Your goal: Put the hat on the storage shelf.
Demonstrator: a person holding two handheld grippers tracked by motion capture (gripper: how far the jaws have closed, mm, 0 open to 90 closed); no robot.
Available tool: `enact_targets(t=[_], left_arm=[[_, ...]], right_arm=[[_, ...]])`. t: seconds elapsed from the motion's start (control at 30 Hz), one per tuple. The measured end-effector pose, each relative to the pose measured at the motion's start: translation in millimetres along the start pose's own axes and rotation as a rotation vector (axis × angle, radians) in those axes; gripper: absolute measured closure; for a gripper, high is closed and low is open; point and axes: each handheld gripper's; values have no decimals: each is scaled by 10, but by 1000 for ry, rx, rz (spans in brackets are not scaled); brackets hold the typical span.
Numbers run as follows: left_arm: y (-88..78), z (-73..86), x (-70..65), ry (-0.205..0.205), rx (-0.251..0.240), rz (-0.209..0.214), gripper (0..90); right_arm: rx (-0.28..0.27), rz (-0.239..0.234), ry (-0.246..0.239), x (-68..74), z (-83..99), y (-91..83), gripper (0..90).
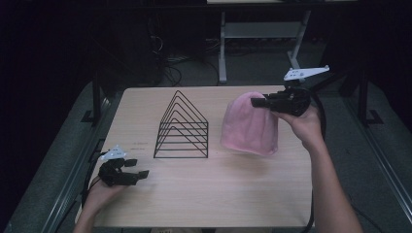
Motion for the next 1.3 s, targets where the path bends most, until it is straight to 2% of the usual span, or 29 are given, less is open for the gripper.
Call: enact_targets(t=[0.03,0.17,0.4,0.5,1.0,1.23,1.3], left_arm=[[-13,-22,6,-11,1,15,247],[-27,-52,2,-23,-4,28,262],[-77,-132,19,0,-12,34,261],[-108,-166,27,-19,-19,54,264],[-256,-392,-4,35,-44,92,265],[-250,-458,-36,33,-49,115,259],[-264,-503,-51,55,-46,115,258]], right_arm=[[-1,0,-9,13,-37,-15,762],[-3,2,-16,21,-87,-36,762],[-13,-1,-41,67,-209,-65,762],[-11,-4,-50,88,-254,-64,760],[-25,-24,-100,238,-513,-24,760],[-27,-36,-113,293,-602,24,760],[-26,-37,-120,315,-632,37,760]])
Point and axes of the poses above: each handheld gripper's, and its own axes: y roughly forward along the jaws, z roughly out of its underside, x roughly to its left, and after that the axes turned 1 degree about -x, right-handed
